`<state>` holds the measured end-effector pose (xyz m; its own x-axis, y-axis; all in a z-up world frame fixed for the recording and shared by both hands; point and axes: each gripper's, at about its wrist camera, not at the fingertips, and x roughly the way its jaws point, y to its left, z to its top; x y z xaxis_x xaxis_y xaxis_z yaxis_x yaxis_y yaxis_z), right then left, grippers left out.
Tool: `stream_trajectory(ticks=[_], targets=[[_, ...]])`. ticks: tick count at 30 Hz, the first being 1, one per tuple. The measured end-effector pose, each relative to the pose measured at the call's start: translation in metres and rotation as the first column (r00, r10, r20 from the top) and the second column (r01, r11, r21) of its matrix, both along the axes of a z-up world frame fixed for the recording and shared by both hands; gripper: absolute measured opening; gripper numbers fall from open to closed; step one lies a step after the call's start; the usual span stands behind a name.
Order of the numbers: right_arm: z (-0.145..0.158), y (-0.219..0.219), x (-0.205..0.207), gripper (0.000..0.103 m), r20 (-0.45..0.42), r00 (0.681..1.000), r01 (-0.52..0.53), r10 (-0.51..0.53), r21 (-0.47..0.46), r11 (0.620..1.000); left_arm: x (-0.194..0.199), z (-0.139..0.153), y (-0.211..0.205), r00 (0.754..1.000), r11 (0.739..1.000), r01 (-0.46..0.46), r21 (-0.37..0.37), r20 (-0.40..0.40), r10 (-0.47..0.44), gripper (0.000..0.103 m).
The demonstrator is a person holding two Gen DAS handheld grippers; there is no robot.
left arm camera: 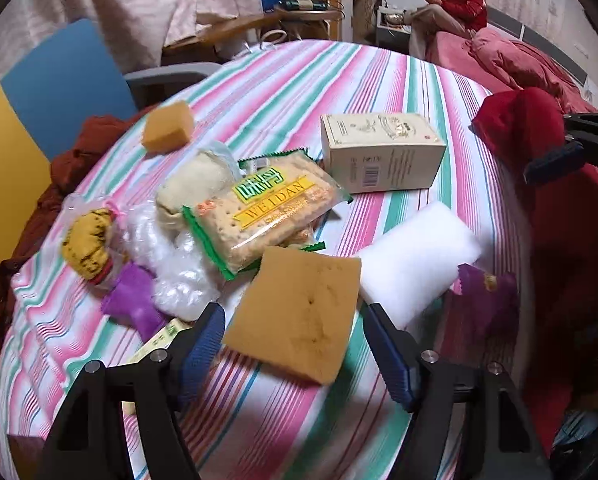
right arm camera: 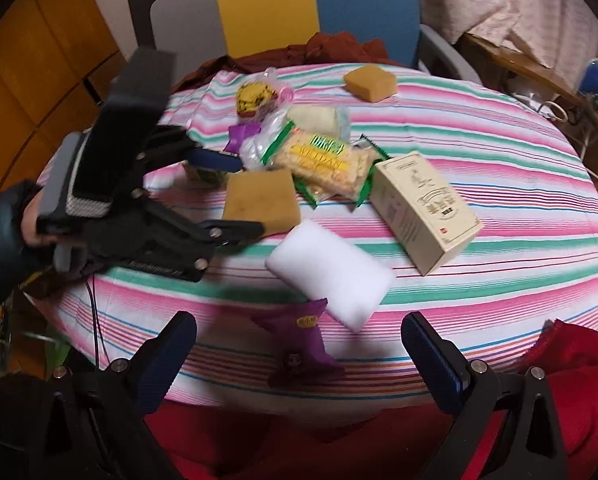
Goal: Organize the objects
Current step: 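Grasp the yellow sponge with the left tool while the right tool grasps the purple packet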
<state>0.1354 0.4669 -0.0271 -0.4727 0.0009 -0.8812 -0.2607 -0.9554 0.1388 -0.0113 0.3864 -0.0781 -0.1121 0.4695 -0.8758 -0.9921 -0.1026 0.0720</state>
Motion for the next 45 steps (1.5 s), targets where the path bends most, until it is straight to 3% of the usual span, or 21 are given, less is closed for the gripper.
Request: stream_trajectory(ticks=[2,5,7,11,16,18,19,20,25,29,34,38,39,41,43,45], targets=[[-0.004,-0.001,-0.003,0.103,0.022,0.999,-0.027,0.027,-0.003,1.000,0.000,-0.005,0.003,1.000,1.000,0.003,-0.006,0.005,-0.003,0.063],[-0.011,-0.003,-0.009,0.103,0.073,0.995,-0.067,0.066,0.005,0.998,0.003,-0.008,0.001,1.000,1.000,0.009,0.008,-0.012,-0.009,0.057],[-0.015,-0.005,-0.013,0.097,0.111,0.989,-0.101,0.100,0.009,0.995,0.004,-0.008,-0.002,1.000,1.000,0.010,0.022,-0.025,-0.010,0.054],[-0.028,-0.021,-0.027,0.083,0.252,0.946,-0.226,0.204,0.061,0.972,0.005,-0.005,-0.012,1.000,0.998,-0.021,0.055,-0.016,0.022,0.051],[-0.046,-0.029,-0.043,0.069,0.389,0.895,-0.280,0.220,0.104,0.954,0.010,0.003,-0.026,0.998,0.993,-0.066,0.096,0.018,0.065,0.051],[-0.051,-0.028,-0.048,0.057,0.416,0.885,-0.277,0.211,0.105,0.955,0.009,0.009,-0.034,0.995,0.988,-0.095,0.120,0.046,0.090,0.051],[-0.054,-0.026,-0.050,0.043,0.430,0.880,-0.272,0.203,0.107,0.956,0.009,0.010,-0.037,0.993,0.986,-0.107,0.127,0.052,0.101,0.051],[-0.057,-0.024,-0.050,0.037,0.443,0.875,-0.266,0.194,0.107,0.958,0.009,0.013,-0.042,0.992,0.984,-0.119,0.136,0.062,0.111,0.051],[-0.049,-0.015,-0.045,0.033,0.400,0.904,-0.212,0.153,0.106,0.972,0.012,0.029,-0.069,0.981,0.966,-0.181,0.184,0.104,0.164,0.051],[-0.019,-0.019,-0.043,0.033,0.279,0.949,-0.180,0.145,0.105,0.978,0.013,0.049,-0.098,0.966,0.938,-0.252,0.239,0.117,0.230,0.051],[0.026,-0.044,-0.062,0.033,0.086,0.977,-0.206,0.197,0.110,0.972,0.001,0.073,-0.154,0.910,0.856,-0.414,0.309,0.175,0.376,0.052],[0.050,-0.096,-0.086,0.033,-0.069,0.959,-0.268,0.275,0.096,0.959,-0.013,0.088,-0.215,0.828,0.750,-0.560,0.352,0.202,0.523,0.052],[0.049,-0.112,-0.094,0.033,-0.095,0.951,-0.285,0.294,0.093,0.954,-0.018,0.090,-0.237,0.792,0.710,-0.608,0.357,0.204,0.575,0.052],[0.055,-0.142,-0.107,0.033,-0.145,0.929,-0.331,0.340,0.081,0.940,-0.023,0.091,-0.264,0.749,0.665,-0.656,0.356,0.198,0.632,0.052],[0.060,-0.168,-0.118,0.033,-0.178,0.908,-0.373,0.379,0.067,0.926,-0.030,0.089,-0.296,0.677,0.596,-0.724,0.349,0.193,0.710,0.052],[0.059,-0.196,-0.133,0.035,-0.195,0.890,-0.411,0.413,0.050,0.910,-0.037,0.083,-0.332,0.577,0.504,-0.801,0.323,0.194,0.793,0.053]])
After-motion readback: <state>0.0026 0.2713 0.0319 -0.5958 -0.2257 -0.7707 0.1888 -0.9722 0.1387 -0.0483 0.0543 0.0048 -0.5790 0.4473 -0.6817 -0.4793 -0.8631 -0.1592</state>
